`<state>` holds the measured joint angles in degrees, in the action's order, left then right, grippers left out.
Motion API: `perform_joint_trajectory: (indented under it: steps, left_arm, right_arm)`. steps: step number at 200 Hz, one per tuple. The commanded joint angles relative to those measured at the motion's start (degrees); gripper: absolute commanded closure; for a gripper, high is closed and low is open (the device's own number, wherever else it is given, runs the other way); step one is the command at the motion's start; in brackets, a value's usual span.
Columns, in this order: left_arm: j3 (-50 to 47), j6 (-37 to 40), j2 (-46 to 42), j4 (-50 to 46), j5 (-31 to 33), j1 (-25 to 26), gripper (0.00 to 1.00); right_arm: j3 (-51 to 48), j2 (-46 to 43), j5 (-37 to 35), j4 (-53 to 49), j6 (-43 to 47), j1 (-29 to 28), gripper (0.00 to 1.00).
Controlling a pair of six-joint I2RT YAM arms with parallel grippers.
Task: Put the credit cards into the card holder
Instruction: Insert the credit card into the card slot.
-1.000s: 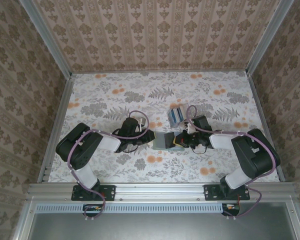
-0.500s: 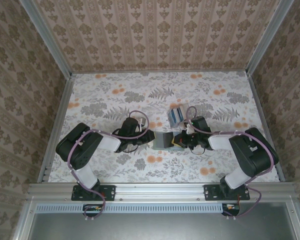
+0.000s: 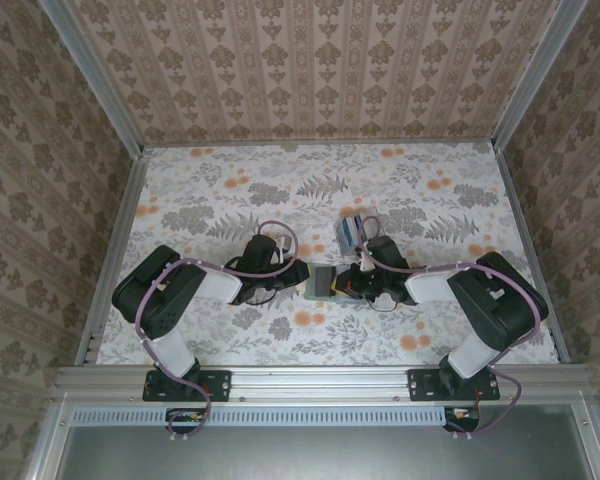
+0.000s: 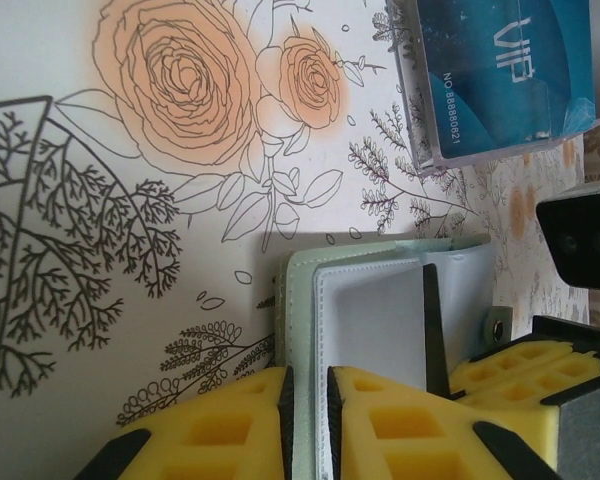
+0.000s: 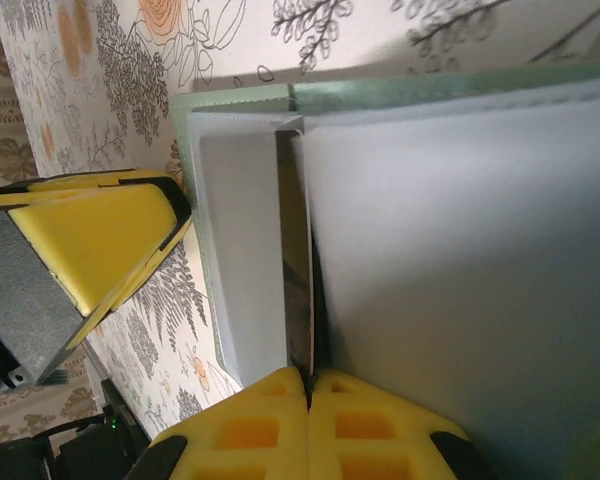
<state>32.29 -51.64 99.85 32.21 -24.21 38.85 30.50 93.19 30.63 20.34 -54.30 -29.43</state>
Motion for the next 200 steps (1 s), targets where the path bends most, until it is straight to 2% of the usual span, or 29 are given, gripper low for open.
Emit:
perform_joint_trajectory:
  steps: [1,26,41,82,111,174,200]
  left_arm:
    - [-2.6,1.5,6.2,-13.6,3.9,0.3,0.81]
    - [-3.1,1.4,5.8,-13.6,4.3,0.4,0.81]
    - [-3.0,1.4,6.1,-13.2,3.9,0.3,0.81]
    - [-3.2,1.2,6.3,-13.1,3.8,0.1,0.81]
    - [-3.4,1.1,5.9,-13.3,4.2,0.0,0.81]
    - [-3.3,1.0,6.7,-12.4,3.3,-0.1,0.81]
    - [-3.3,1.1,6.3,-13.0,3.9,-0.1,0.81]
  right_arm:
    - [1.6,2.9,-2.4,-1.0,-0.9,-1.9,1.00]
    - [2.6,5.1,-2.1,0.2,-1.9,-3.1,1.00]
    - [2.7,5.2,-2.7,-0.2,-1.9,-3.3,0.88]
    - [3.0,0.3,-6.5,-7.3,0.4,-3.2,0.72]
    - [3.6,-2.8,-8.7,-13.3,2.9,-3.3,0.70]
    - [4.9,-0.7,-10.2,-14.0,2.8,-5.4,0.71]
    - [6.7,-0.1,-10.9,-15.3,3.5,-6.5,0.65]
